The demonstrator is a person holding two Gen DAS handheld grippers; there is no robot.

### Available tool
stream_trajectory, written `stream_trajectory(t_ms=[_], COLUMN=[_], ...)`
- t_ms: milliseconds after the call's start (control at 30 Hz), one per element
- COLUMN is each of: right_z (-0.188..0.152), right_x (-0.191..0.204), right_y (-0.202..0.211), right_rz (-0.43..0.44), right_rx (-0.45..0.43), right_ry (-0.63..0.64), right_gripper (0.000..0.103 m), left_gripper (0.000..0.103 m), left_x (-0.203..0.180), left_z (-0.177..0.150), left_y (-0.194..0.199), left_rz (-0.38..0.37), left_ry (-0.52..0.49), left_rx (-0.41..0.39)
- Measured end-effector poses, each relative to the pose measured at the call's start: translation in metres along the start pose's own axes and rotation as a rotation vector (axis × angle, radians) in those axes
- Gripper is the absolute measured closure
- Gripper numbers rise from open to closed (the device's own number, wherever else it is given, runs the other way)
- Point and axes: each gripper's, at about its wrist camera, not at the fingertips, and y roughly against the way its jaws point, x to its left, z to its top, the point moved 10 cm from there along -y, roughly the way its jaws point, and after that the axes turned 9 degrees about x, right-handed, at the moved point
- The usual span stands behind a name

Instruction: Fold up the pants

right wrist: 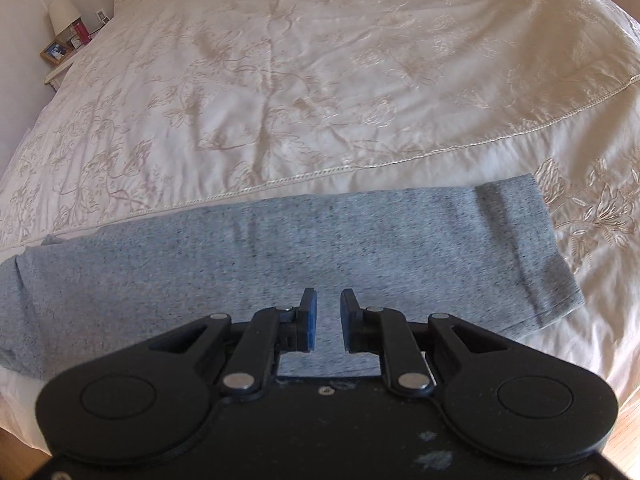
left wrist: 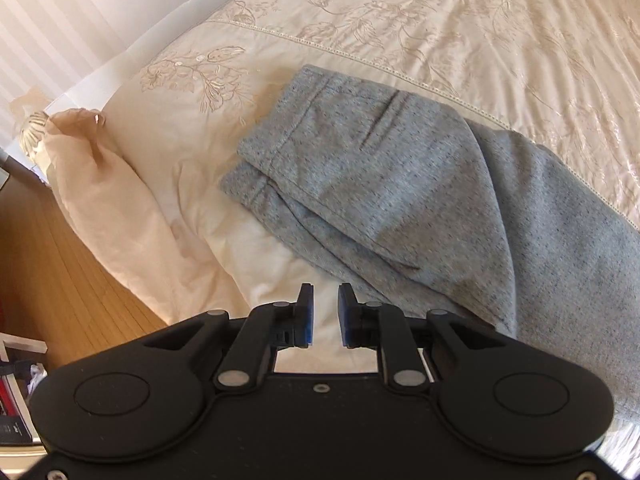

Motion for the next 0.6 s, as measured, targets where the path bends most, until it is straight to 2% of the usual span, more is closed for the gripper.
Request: stream_trajectory(t_ms=[133,267,333,367,600], right_z=[-0.024,-0.048,-0.059,-0.066,-0.108], right_x=[0.08,0.169,0.213,0.233,0.34], right_y=[-0.001,0.0,-0.001,-0.001,-0.005], right_rz=[0.032,0.1,0.123,0.14,0.225], right_rx=[0.01,0.021,0.021,0.026,0.074], right_ry=[0.0,0.02,0.049,0.054,0.16], right_gripper=[0.087,0.087,0.087,0.087,0.086], left_gripper=[0.078,0.078,0.066,0.064,0.063], left_x=[0.027,0.056,0.066,0.071,0.072], left_z=[0.038,0.073,0.087,0.094,0.109], left_y=[-0.015,-0.028,-0.037,-0.042,-0.066], left_rz=[-0.051,-0.091,-0.115,-0.125,-0.18], left_ry=[-0.045,-0.102,-0.128,-0.145,-0.286], left_rx=[-0.012,-0.027,-0.017,-0.012,0.034])
